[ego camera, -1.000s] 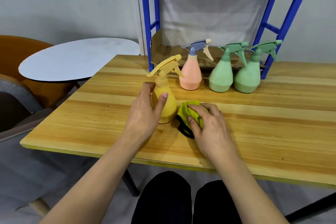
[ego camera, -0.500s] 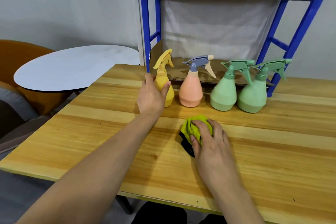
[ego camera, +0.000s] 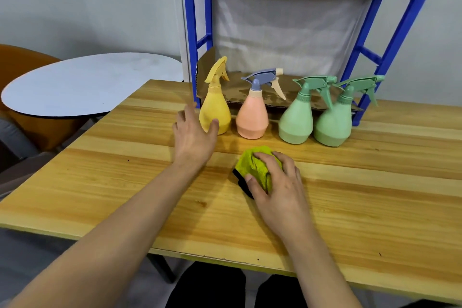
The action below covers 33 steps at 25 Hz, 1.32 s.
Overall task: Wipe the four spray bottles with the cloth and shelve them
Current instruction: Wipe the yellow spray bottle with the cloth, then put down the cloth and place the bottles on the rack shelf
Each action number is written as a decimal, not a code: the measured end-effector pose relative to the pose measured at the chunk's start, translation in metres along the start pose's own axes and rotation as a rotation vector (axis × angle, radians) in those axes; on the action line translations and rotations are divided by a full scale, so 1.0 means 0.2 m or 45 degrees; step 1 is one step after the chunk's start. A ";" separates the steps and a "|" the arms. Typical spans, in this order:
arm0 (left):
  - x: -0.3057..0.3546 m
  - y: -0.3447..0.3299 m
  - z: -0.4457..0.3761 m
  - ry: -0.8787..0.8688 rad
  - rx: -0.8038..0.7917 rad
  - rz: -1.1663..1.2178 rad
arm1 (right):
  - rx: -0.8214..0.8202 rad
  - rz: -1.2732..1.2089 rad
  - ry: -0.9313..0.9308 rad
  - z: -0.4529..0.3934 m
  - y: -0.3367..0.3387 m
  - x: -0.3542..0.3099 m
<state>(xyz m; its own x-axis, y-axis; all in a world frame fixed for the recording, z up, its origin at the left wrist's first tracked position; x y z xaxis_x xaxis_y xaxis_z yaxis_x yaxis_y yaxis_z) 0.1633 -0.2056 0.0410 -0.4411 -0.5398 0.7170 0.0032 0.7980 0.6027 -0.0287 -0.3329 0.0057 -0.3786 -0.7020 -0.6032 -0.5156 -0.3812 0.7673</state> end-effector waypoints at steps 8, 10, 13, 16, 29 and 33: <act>0.13 -0.11 0.49 -0.264 -0.578 0.016 | 0.249 -0.505 -0.402 0.03 0.15 0.11; 0.15 -0.12 0.52 -0.237 -0.587 0.229 | 0.111 -0.437 -0.505 0.00 0.15 0.13; 0.15 -0.10 0.54 -0.139 -0.514 0.498 | -0.204 -0.467 -0.610 -0.05 0.13 0.14; 0.11 -0.03 0.53 -0.098 -0.359 0.620 | -0.414 -0.635 -0.644 -0.03 0.10 0.11; 0.06 0.28 0.48 -0.369 -0.104 0.342 | -0.822 -0.621 -0.275 0.06 -0.04 -0.13; 0.03 0.37 0.49 -0.389 -0.039 0.183 | -0.522 -0.931 -0.186 0.05 -0.01 -0.22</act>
<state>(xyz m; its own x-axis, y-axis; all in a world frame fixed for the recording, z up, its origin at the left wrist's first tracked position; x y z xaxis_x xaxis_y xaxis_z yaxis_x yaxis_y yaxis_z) 0.0734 -0.1226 0.0554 -0.6830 -0.3133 0.6599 0.1097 0.8491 0.5167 -0.0196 -0.2953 0.0281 -0.1684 -0.1205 -0.9783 -0.3606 -0.9162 0.1749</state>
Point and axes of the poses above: each hand's wrist, its own z-axis away from the middle knuckle, its own y-axis out of the back of the hand, x = y × z, the point moved 7 cm from there along -z, towards the middle knuckle, and after that the axes turned 7 degrees about -y, right-handed, at the moved point
